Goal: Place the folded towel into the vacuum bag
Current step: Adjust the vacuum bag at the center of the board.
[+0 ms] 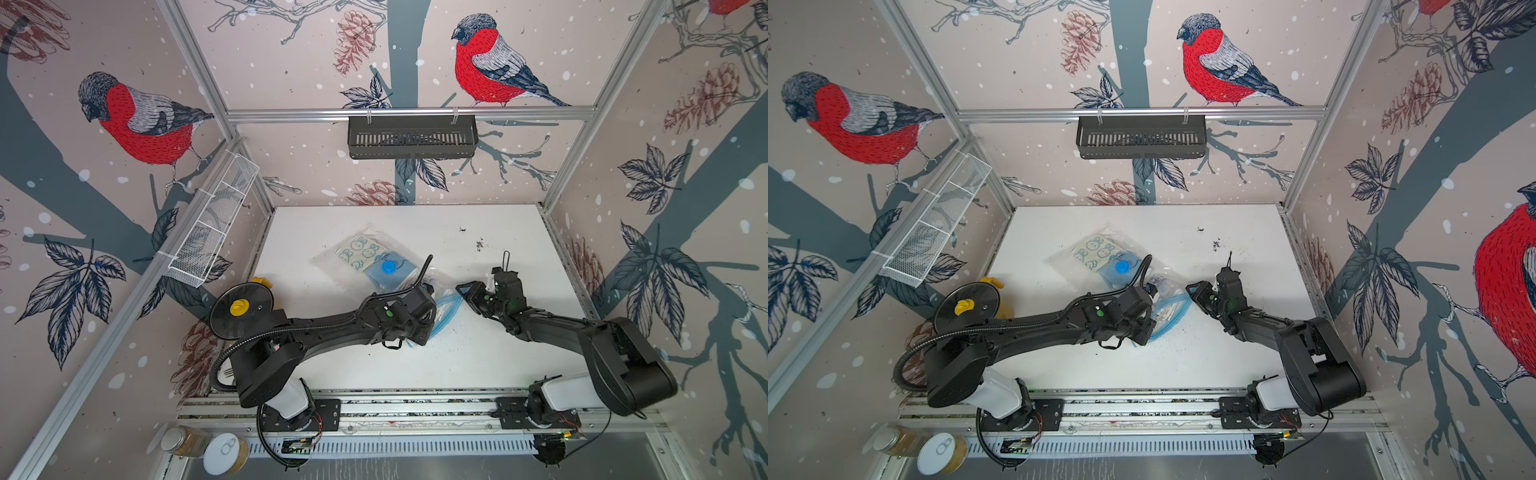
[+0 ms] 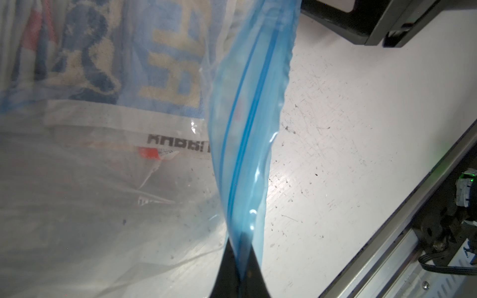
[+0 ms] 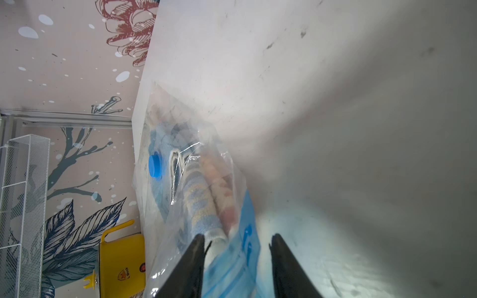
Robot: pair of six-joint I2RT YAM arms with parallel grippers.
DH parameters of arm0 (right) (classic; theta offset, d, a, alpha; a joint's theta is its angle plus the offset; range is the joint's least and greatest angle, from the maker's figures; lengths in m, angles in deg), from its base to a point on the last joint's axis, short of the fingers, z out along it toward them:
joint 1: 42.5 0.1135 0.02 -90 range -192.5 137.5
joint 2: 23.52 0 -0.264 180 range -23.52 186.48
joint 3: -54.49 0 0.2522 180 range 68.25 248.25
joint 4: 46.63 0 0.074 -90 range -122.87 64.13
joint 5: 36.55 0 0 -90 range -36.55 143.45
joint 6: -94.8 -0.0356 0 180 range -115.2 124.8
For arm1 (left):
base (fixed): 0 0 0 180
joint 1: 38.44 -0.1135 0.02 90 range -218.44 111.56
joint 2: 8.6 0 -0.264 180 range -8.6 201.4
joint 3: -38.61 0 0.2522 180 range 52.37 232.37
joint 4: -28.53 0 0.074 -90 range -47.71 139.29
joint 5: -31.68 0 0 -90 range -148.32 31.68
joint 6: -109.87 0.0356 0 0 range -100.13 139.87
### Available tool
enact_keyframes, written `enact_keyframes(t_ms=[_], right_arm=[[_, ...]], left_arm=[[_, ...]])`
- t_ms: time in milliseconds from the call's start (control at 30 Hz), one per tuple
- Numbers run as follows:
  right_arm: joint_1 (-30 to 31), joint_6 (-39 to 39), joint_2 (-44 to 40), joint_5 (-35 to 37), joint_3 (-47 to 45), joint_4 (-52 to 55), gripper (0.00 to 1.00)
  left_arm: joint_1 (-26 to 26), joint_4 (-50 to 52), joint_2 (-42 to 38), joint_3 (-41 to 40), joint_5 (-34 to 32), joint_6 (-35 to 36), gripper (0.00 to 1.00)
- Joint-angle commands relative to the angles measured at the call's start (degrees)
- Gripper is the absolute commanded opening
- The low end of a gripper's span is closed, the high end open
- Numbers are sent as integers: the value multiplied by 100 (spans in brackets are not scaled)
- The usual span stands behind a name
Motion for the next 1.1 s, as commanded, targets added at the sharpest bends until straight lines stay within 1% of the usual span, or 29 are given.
enact_keyframes(t_ms=[0,67,133,167,400,500,533,633,800,900,1067], right_arm=[[53,36,190,-73,53,-339,29],[53,81,235,-30,60,-300,17],[52,150,212,7,90,-194,11],[45,196,172,25,123,-111,10],[75,480,-241,209,482,687,7],[78,599,-396,249,756,1142,3],[71,639,-444,245,851,1293,2],[66,784,-572,268,1263,1890,2],[25,1150,-644,320,2218,3089,2],[16,1350,-612,272,2800,3647,2],[-61,1560,-494,202,3507,4249,2]], left_arm=[[111,36,24,59,-103,-74,0],[163,46,-4,11,-141,-83,0],[202,50,-94,-68,-180,-104,0],[211,50,-156,-106,-202,-114,0],[294,17,-493,-249,-387,6,0],[312,-18,-668,-241,-385,129,0],[312,-14,-748,-219,-408,181,2],[311,-7,-1088,-119,-482,338,6],[312,-85,-1562,87,-215,506,8],[312,-151,-1683,125,-81,501,8],[312,-263,-1848,103,-56,443,12]])
